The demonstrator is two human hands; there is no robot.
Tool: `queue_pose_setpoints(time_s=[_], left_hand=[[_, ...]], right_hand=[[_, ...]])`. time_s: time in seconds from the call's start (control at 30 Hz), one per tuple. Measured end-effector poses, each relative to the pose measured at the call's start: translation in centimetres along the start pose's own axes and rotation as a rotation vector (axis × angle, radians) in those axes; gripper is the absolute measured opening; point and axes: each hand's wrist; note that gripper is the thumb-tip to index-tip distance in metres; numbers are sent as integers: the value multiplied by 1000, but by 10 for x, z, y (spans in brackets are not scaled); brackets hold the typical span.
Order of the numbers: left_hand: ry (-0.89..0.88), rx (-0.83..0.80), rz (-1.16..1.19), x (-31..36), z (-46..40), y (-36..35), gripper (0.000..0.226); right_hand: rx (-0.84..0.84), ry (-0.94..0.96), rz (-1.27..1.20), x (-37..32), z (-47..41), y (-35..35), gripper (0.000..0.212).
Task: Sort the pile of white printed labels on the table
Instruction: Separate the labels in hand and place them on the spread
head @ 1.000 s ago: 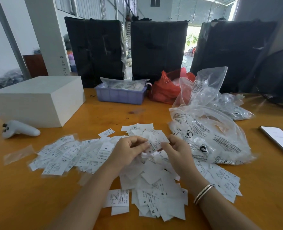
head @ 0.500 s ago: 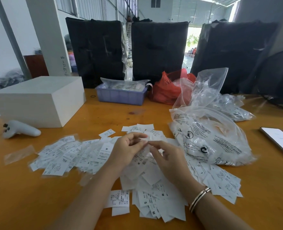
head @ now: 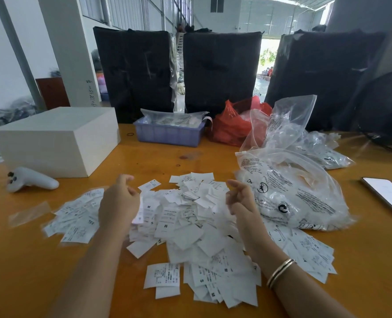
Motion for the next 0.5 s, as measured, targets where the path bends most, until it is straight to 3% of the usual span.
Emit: queue_pose_setpoints(time_s=[0.1, 0.13, 0.2, 0.27, 0.33, 0.37, 0.43, 0.5], left_hand=[[3, 47, -391, -1, 6, -1, 40], [-62, 95, -429, 2, 9, -1, 37], [-298, 117, -244, 14, 18, -5, 27], [-426, -150, 114, 30, 33, -12, 31], [-373, -544, 323, 44, 53, -18, 60], [-346, -653, 341, 48, 61, -22, 73], [-331, -747, 358, 50, 70, -32, 75], [-285, -778, 412, 49, 72, -38, 50]], right_hand=[[24, 30, 34, 1, -3, -1, 55], [34, 27, 22, 1, -5, 0, 53], [57, 7, -49, 0, -5, 1, 48], [73, -5, -119, 0, -6, 2, 47], [64, 6, -154, 0, -6, 2, 48], [50, 15, -160, -1, -5, 2, 49], [14, 27, -141, -2, -4, -1, 50], [-15, 38, -112, -3, -4, -3, 50]])
Point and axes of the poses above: each hand's wrist, its own z-axis away from the middle knuckle, its own y-axis out of the back of the hand, x = y × z, and after that the axes turned 11 degrees about y, right-handed
